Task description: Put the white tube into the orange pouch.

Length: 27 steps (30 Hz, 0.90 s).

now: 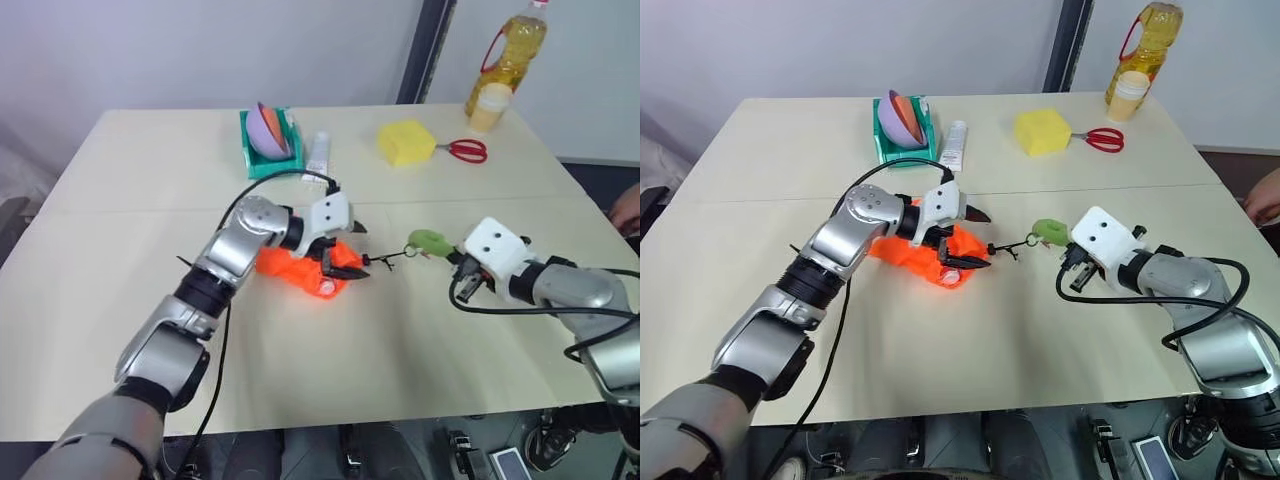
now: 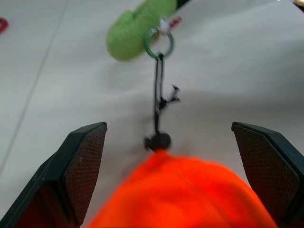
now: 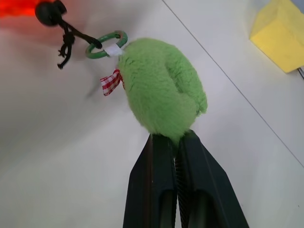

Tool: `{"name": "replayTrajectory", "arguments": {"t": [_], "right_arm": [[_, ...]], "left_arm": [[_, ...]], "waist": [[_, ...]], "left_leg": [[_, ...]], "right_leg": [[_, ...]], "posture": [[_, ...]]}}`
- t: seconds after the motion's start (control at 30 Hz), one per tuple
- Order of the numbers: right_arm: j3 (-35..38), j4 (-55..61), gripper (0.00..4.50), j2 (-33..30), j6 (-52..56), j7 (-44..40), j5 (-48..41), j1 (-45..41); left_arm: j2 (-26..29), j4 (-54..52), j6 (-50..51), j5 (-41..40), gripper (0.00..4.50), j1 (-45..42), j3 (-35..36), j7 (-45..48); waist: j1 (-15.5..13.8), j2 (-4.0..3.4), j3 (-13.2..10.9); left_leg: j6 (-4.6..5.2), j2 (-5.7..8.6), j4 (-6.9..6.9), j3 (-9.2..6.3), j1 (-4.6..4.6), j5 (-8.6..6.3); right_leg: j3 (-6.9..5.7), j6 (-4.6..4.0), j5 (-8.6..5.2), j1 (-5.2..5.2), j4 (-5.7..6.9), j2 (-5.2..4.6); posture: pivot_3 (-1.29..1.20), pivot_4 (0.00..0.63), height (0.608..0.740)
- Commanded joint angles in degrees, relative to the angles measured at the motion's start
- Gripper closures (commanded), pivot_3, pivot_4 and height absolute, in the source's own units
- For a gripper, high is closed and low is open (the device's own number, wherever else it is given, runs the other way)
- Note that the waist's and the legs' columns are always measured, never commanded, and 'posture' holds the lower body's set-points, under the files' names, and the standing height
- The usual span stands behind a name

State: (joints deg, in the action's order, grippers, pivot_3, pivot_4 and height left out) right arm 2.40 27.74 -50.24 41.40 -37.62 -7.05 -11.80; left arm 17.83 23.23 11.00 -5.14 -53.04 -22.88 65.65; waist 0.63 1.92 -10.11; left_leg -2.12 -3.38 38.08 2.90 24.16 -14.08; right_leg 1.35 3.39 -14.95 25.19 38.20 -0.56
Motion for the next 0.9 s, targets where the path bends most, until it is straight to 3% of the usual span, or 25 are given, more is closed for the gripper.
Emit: {"name": "replayTrajectory", "arguments": {"t": [0.03, 0.1, 0.13, 0.2, 0.27, 0.9], "right_arm": [[0.08, 1.84, 4.5, 0.63, 0.04, 0.71, 0.25, -1.45], [-0.42, 1.59, 4.5, 0.87, -0.17, 0.75, 0.34, -1.88], [-0.68, 1.49, 4.5, 0.91, -0.41, 0.72, 0.44, -2.11], [-0.96, 1.36, 4.5, 0.99, -0.52, 0.7, 0.49, -2.47], [-1.21, 1.34, 4.5, 1.14, -0.57, 0.74, 0.5, -2.8], [-1.34, 3.88, 4.5, 1.91, 0.9, 1.22, 0.24, -3.03]], "left_arm": [[-0.8, 0.21, -0.78, 0.92, 0.02, -0.99, 0.86, -0.58], [-0.67, -0.21, -1.13, 1.26, 0.02, -0.29, 0.89, -0.17], [-0.5, -0.11, -1.22, 1.73, 0.25, -0.08, 0.76, -0.26], [-0.29, 0.27, -1.36, 2.78, 0.82, 0.06, 0.38, -0.61], [-0.49, 0.86, -1.51, 3.98, 1.79, 0.23, -0.09, -1.21], [-2.85, 3.48, -1.51, 7.46, 1.79, 1.26, -1.08, -1.2]], "waist": [[0.13, 0.0, 0.0], [0.15, 0.0, 0.0], [0.13, 0.0, 0.0], [0.06, 0.0, 0.0], [0.04, 0.0, 0.0], [0.0, 0.0, 0.0]], "left_leg": [[0.0, 0.0, 0.0, 0.0, 0.0, 0.0], [0.0, -0.01, 0.0, -0.01, 0.0, 0.0], [0.0, -0.01, 0.0, -0.02, -0.01, 0.0], [0.0, -0.01, 0.0, -0.02, -0.01, 0.0], [0.0, -0.01, 0.0, -0.01, 0.0, 0.0], [0.0, 0.01, 0.0, -0.02, 0.0, 0.0]], "right_leg": [[0.0, 0.0, 0.0, 0.0, 0.0, 0.0], [0.0, 0.0, 0.0, 0.01, 0.0, 0.02], [0.0, 0.0, 0.0, 0.01, 0.01, 0.02], [0.0, 0.0, 0.0, 0.01, 0.01, 0.01], [0.0, 0.0, 0.0, 0.0, 0.01, 0.0], [-0.01, 0.01, 0.01, 0.0, 0.01, 0.0]], "posture": [[0.0, 0.15, 0.726], [0.0, 0.15, 0.726], [0.0, 0.15, 0.726], [0.0, 0.15, 0.726], [0.0, 0.15, 0.726], [0.0, 0.15, 0.726]]}}
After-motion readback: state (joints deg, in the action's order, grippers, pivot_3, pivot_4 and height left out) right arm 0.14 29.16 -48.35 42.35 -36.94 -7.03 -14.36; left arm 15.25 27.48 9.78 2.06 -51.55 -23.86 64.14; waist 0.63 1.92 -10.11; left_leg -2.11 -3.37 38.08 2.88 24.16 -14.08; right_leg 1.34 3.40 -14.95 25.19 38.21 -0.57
